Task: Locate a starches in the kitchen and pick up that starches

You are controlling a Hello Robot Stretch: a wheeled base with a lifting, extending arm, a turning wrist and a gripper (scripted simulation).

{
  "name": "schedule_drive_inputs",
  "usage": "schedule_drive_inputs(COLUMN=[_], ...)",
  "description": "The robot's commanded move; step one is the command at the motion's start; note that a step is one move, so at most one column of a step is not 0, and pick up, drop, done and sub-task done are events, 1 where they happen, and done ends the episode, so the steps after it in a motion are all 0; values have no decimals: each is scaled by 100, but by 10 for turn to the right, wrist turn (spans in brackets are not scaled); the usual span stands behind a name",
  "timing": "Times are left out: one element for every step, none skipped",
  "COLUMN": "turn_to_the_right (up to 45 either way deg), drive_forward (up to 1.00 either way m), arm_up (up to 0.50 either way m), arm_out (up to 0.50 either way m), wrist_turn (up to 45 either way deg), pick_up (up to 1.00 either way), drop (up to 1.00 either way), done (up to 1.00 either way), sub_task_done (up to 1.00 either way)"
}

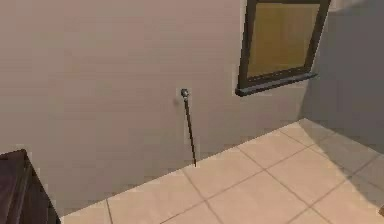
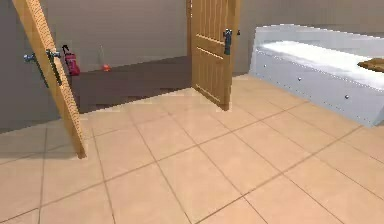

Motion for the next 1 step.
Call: schedule_drive_inputs(turn_to_the_right=[450], drive_forward=[0], arm_up=[0], arm_out=[0], wrist_turn=[0], pick_up=[0], drop=[0], done=[0], sub_task_done=[0])
